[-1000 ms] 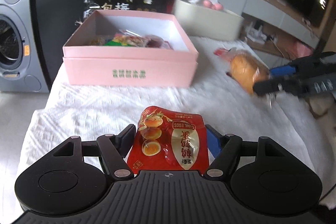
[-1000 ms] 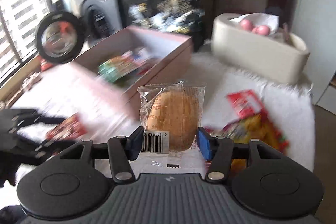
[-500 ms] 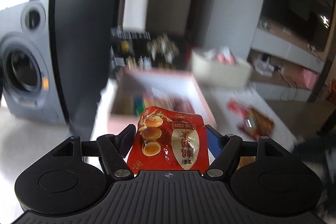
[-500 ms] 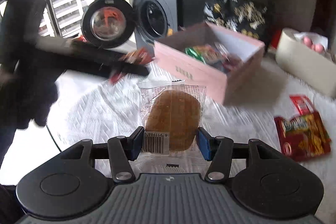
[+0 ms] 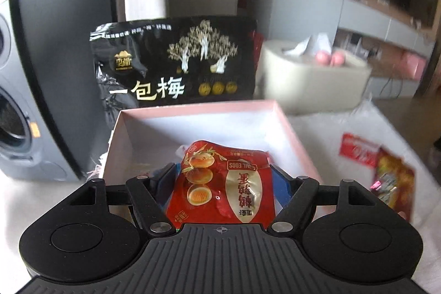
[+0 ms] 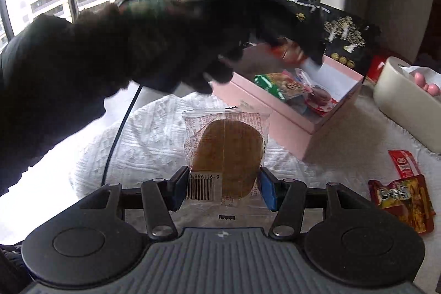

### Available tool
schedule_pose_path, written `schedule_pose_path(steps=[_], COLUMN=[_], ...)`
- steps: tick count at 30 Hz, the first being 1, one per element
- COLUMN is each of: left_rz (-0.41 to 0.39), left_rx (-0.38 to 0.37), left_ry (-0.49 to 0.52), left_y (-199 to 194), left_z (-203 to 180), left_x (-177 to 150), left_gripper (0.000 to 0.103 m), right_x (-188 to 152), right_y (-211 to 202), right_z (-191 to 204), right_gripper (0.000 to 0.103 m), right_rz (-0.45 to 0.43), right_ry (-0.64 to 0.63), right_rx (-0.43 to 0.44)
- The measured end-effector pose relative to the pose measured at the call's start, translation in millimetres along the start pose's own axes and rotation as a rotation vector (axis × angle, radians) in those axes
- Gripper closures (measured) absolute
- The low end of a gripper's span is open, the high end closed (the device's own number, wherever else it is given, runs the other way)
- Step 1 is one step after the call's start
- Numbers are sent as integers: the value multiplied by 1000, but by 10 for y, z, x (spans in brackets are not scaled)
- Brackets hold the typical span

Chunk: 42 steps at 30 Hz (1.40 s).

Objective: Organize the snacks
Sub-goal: 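Drop the egg packet into the pink box with the left tool while the right tool carries bread, then lower the bread bag into the pink box and open the right tool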

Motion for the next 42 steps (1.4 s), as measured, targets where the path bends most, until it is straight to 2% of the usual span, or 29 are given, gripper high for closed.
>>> schedule_pose_path(steps=[2, 5, 6, 8, 10, 12, 14, 16, 18, 21, 24, 27, 30, 32, 33, 35, 36, 38, 42], left_rz=[8, 50, 64, 80, 129, 170, 164, 106, 37, -56, -156, -211, -230, -224, -219, -199, -189, -185, -152], left_rx=[25, 106, 108, 52, -88, -222, -260, -213, -148, -166, -150, -114, -97, -87, -75, -49, -42, -42, -87], left_ry=[5, 41, 48, 23, -44, -151, -222, -273, -296, -393, -460, -510, -529, -501, -482, -440, -422, -405, -398], left_y=[41, 120, 147, 152, 156, 141, 93, 35, -61, -290, -633, -877, -1070, -1140, -1162, -1186, -1159, -1162, -1186], left_z=[34, 127, 131, 130, 70, 45, 108, 253, 407, 614, 883, 1060, 1109, 1072, 1048, 999, 971, 903, 706], left_x=[-29, -151, -196, -252, -309, -333, -294, -208, -123, -7, 10, -54, -196, -313, -375, -509, -560, -663, -856], left_gripper=[25, 26, 25, 26, 26, 20, 21, 25, 25, 25, 25, 25, 25, 25, 25, 25, 25, 25, 25], right_x=[1, 3, 0, 1, -11, -36, -46, -38, -8, 104, 355, 818, 1353, 1604, 1665, 1684, 1682, 1679, 1542], right_y=[32, 119, 145, 196, 242, 276, 309, 306, 277, 206, 113, 41, 101, 273, 407, 661, 700, 657, 377], right_z=[-76, -155, -168, -178, -175, -155, -154, -158, -163, -181, -270, -524, -890, -1088, -1157, -1269, -1295, -1276, -1292], right_gripper=[49, 49, 49, 49, 49, 49, 49, 49, 49, 49, 49, 49, 48, 27, 26, 26, 26, 26, 26], right_rz=[12, 36, 42, 51, 62, 74, 84, 82, 71, 36, -34, -141, -255, -272, -236, -145, -139, -164, -192], right_ry=[7, 23, 25, 24, 25, 27, 32, 34, 28, 1, -10, 9, 78, 106, 115, 170, 191, 178, 120], right_rx=[-8, -6, -5, -1, 8, 10, 6, 0, -13, -41, -78, -159, -214, -214, -192, -151, -137, -106, -121])
Point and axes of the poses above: each gripper's, at about its wrist camera, not at the fingertips, and y roughly the way its jaws point, z to its left, x to its top, the point moved 10 cm from there along y, roughly the way its jaws point, and after that the axes turned 8 degrees about x, right-handed, at the moved point
